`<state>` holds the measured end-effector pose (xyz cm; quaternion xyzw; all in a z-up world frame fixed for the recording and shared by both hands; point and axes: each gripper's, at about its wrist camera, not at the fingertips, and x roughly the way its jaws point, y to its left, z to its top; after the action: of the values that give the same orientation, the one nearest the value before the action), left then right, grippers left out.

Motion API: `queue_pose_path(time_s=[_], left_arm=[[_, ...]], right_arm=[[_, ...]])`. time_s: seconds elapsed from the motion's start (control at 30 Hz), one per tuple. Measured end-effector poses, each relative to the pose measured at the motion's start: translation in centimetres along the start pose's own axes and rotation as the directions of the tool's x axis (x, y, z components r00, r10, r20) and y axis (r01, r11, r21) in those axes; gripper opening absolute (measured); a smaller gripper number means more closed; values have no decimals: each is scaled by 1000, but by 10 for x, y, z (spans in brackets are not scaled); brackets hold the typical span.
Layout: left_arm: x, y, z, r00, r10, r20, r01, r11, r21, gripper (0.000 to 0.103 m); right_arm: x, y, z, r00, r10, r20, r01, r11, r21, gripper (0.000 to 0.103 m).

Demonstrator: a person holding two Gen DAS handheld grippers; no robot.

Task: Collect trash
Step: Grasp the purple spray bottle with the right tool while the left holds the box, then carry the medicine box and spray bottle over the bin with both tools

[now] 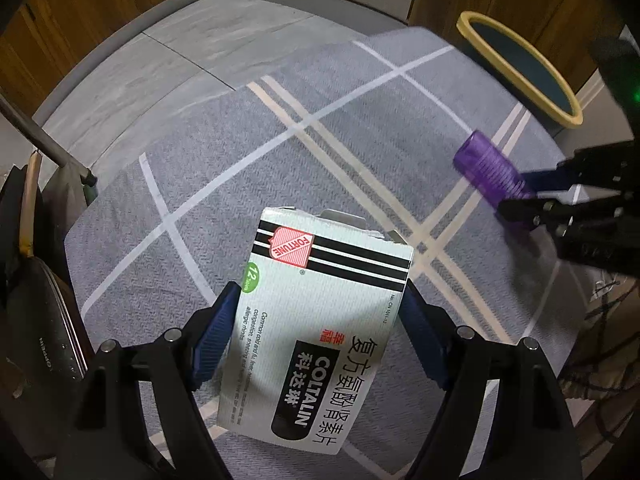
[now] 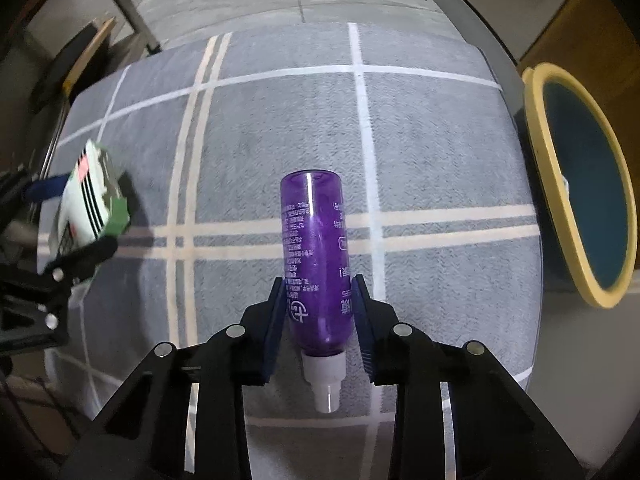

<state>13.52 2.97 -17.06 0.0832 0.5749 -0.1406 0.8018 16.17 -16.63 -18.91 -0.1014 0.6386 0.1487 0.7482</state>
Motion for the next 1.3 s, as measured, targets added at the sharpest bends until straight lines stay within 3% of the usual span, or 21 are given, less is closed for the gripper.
queue_pose_path(time_s=[0.23,0.47,0.63,0.83,1.0,1.17,1.3], left_arm=[[-20,-9,10,995,-56,77,59,998,-38,77],[-38,-26,33,982,-96,160,103,994,-36,76],[-52,-57,62,962,-143,234,147,989,2,76],[-67,-117,97,936,-180,303,155,982,104,76],[-71,-169,137,905,-244,350,198,967,162,77],[-62,-217,179,868,-308,389,229,944,237,77],[-48,-251,200,869,-294,398,172,934,315,77]], right_arm=[[-30,-12,3,995,32,90,-36,999,40,34],[-73,-51,3,978,41,206,-66,991,117,34],[-121,-102,9,940,-15,340,-53,981,189,34],[-167,-182,7,895,-113,431,-16,958,286,34],[-163,-240,7,899,-144,414,-10,937,348,34],[-141,-278,12,912,-104,396,-72,911,405,34],[-122,-294,22,925,-80,371,-97,896,434,34]])
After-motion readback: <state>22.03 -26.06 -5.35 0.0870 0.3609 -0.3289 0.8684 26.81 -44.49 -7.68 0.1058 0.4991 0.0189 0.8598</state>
